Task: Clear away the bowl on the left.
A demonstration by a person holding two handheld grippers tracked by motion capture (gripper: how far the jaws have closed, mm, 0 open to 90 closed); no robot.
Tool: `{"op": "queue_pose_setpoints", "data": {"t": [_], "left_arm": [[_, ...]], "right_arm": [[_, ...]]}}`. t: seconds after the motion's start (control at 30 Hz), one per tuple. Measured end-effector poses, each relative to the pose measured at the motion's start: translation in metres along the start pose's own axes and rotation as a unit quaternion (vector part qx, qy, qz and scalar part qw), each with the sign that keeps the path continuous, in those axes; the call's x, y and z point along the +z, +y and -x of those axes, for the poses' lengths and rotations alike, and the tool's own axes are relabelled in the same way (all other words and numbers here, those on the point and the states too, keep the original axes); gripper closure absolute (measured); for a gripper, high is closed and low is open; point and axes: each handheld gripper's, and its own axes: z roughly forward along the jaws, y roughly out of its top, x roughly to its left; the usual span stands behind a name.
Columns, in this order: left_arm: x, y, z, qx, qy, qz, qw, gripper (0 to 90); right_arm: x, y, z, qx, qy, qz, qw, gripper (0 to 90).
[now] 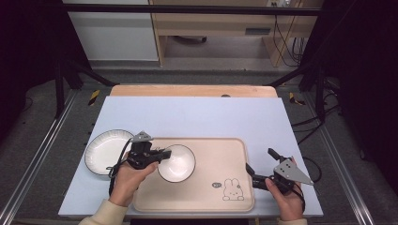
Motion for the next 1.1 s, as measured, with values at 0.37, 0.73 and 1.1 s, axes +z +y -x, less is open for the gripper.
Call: {"op": "queue_pose_setpoints", "data": {"t": [0.37, 0.73, 1.1], "left_arm": [[0.019, 0.011, 0.001, 0.009, 0.015, -0.029, 0.9994, 81.5], [0.04, 0.014, 0.013, 0.021, -0.006, -0.058, 0.9981, 81.6], [0.048, 0.009, 0.01, 0.018, -0.003, -0.077, 0.9969, 81.5]], "right_arm": [[-0.002, 0.0, -0.001, -0.003, -0.002, -0.002, 1.0, 3.5], [-0.003, -0.001, -0.001, 0.0, -0.004, -0.002, 1.0, 3.6], [-0.003, -0.001, 0.0, 0.0, -0.005, -0.002, 1.0, 3.5]]}}
